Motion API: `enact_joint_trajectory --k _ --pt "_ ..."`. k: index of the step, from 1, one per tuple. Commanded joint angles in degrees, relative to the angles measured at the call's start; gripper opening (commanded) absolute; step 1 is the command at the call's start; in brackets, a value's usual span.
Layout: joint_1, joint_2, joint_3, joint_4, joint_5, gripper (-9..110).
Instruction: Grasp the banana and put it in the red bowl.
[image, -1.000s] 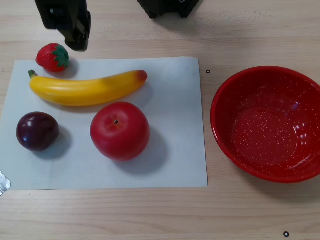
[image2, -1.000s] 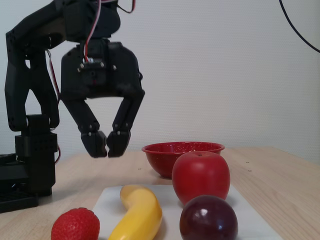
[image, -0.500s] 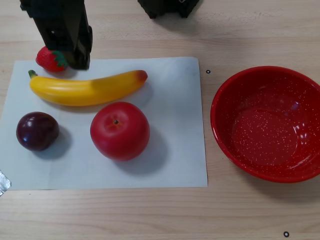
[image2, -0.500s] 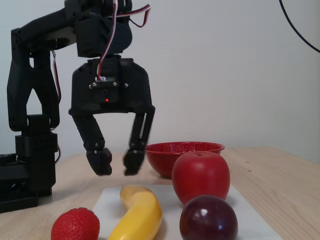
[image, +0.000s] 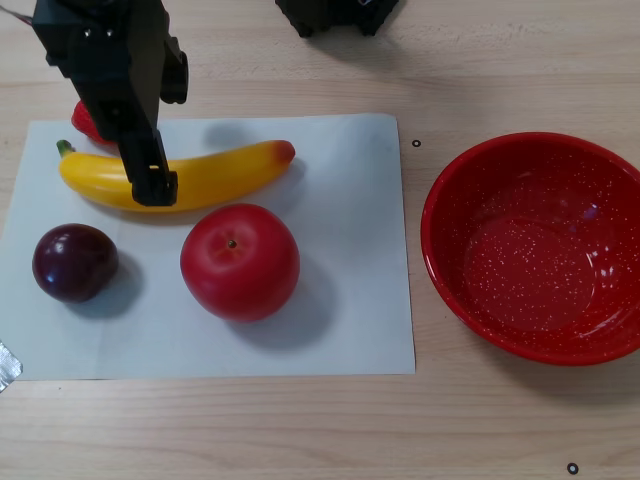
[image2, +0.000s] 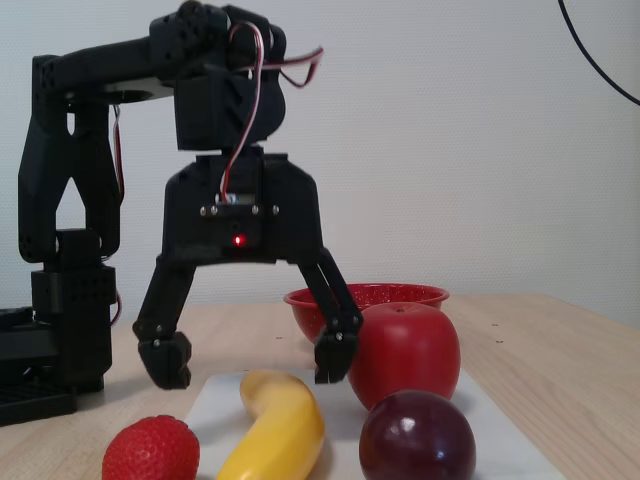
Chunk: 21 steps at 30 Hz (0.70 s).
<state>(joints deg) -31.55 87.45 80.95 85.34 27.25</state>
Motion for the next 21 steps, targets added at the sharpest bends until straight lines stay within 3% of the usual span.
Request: enact_joint_trajectory --k 1,14,21 --pt "0.97 1.76 -1.85 -2.29 -0.53 53" --pt "1.49 -3.34 -2.64 -8.09 -1.67 51" --pt "2.11 -4.66 -2.99 -9.14 -2.11 42"
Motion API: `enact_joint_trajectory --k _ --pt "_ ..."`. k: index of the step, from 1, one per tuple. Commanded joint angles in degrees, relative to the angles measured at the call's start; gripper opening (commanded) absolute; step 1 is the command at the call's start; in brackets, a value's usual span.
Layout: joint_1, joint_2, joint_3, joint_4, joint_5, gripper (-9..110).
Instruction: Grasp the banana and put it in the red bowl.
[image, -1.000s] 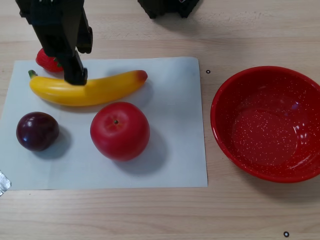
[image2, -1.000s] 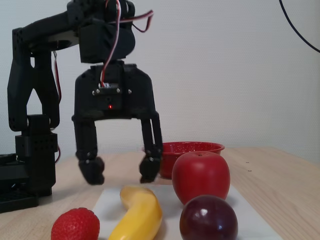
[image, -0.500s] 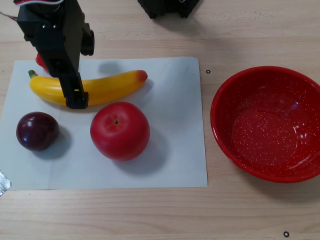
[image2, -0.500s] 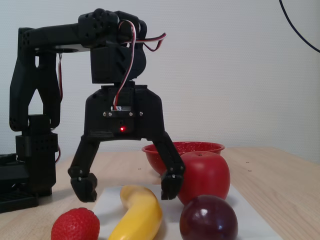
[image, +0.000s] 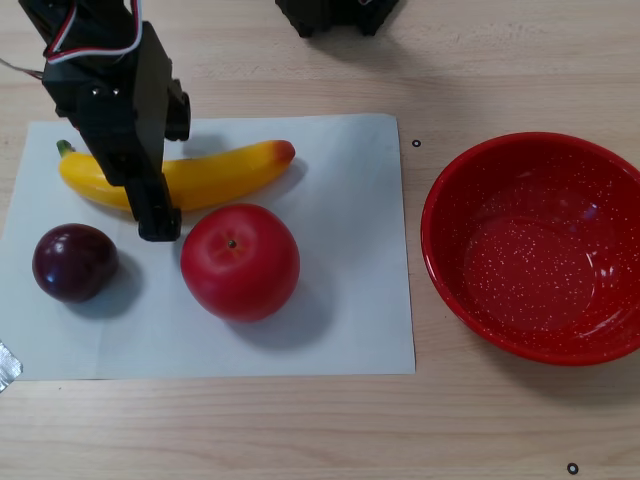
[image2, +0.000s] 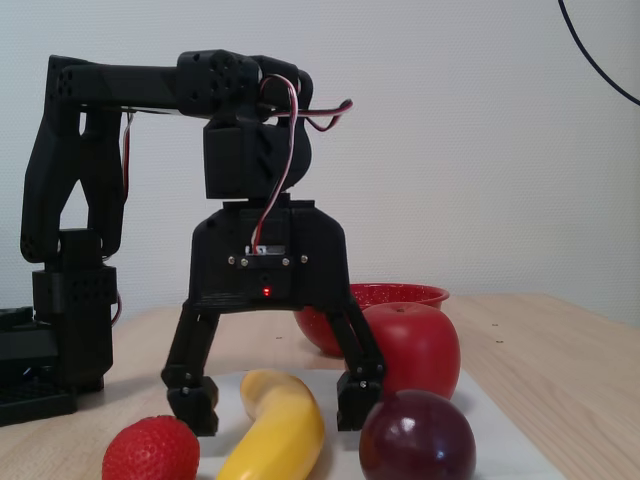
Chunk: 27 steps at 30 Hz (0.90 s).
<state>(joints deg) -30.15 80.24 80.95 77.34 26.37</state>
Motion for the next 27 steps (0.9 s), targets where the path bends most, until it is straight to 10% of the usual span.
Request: enact_joint_trajectory --k 1,19,27 --pt "0.7 2.37 -3.08 -1.23 -1.23 41" --pt "0.79 1.32 -5.01 -0.26 -2.37 0" --pt "-0.26 2.81 -11.25 11.07 -3.08 0"
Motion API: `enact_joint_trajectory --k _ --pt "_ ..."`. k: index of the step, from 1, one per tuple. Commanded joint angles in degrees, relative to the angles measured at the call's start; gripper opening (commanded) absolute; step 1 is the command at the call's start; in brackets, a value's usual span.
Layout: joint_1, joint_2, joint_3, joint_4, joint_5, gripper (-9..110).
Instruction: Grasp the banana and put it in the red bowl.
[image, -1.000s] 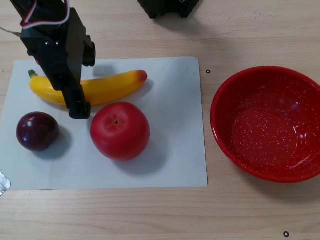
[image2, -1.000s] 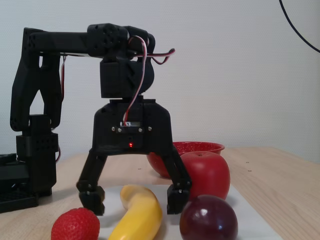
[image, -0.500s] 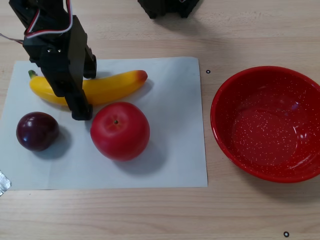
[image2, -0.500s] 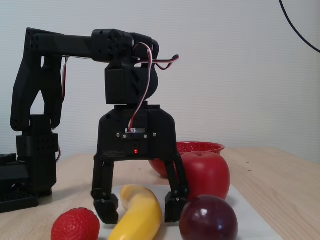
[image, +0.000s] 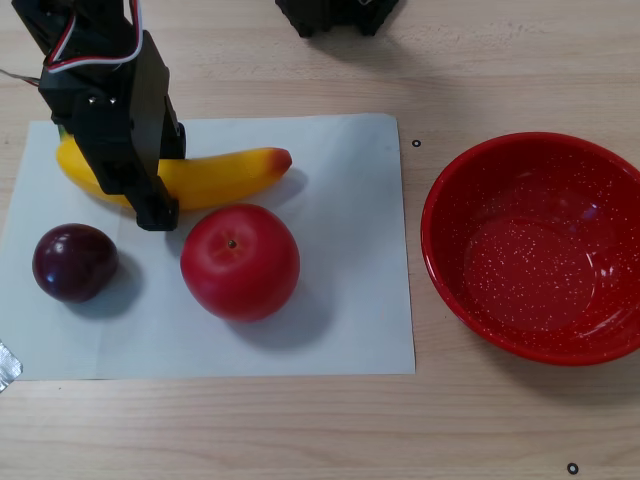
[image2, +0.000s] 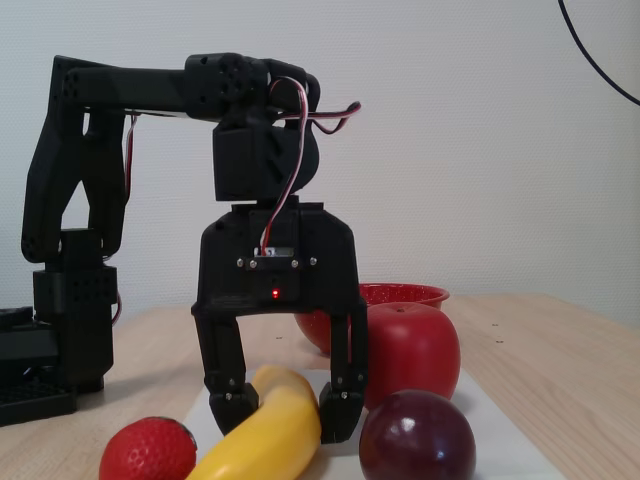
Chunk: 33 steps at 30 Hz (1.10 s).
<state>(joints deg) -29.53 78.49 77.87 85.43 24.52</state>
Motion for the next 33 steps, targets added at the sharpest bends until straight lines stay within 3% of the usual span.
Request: enact_joint_trajectory --k 1,18,33 --pt "-0.97 4.75 -9.23 4.48 -1.41 0" --pt "-0.44 8.96 -26.63 21.88 -1.58 0" --pt "2.72 22.5 -22.24 23.73 -0.79 0"
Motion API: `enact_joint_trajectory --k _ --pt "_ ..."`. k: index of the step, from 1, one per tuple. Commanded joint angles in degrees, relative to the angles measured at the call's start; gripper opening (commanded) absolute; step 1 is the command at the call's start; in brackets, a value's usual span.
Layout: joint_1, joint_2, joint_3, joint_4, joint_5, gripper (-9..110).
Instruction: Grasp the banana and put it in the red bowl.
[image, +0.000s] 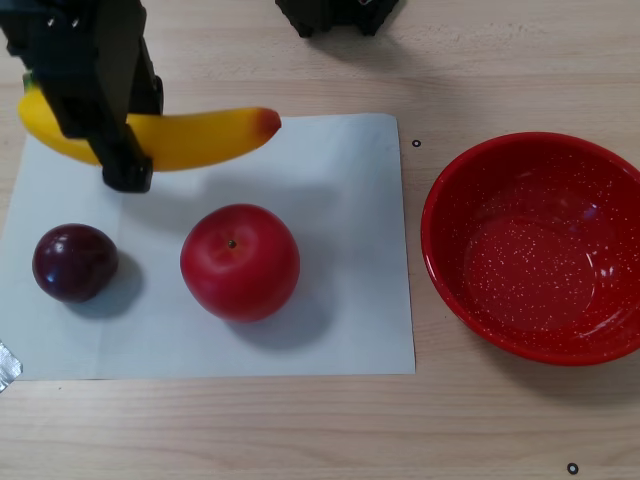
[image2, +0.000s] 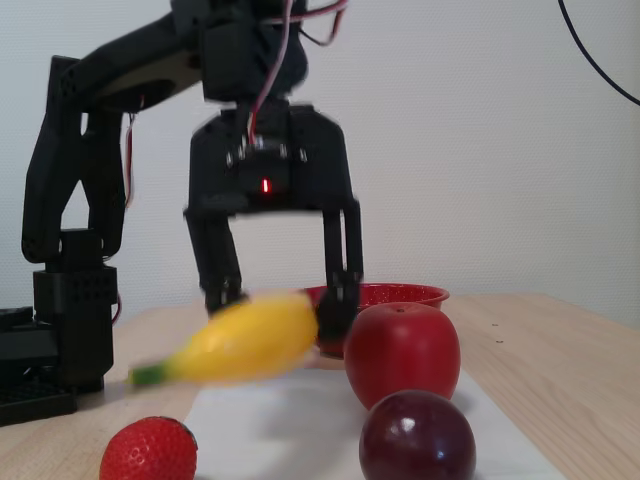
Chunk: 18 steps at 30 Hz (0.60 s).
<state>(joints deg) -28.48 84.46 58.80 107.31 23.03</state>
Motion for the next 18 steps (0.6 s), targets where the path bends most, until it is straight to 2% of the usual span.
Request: enact_joint_trajectory --k 1,10,18 --pt "2.29 17.4 -2.9 1.85 0.35 0" --pt "9.32 23.99 -1.76 1.93 -2.11 0" --pt "21.53 26.89 -1.58 1.93 -8.0 0"
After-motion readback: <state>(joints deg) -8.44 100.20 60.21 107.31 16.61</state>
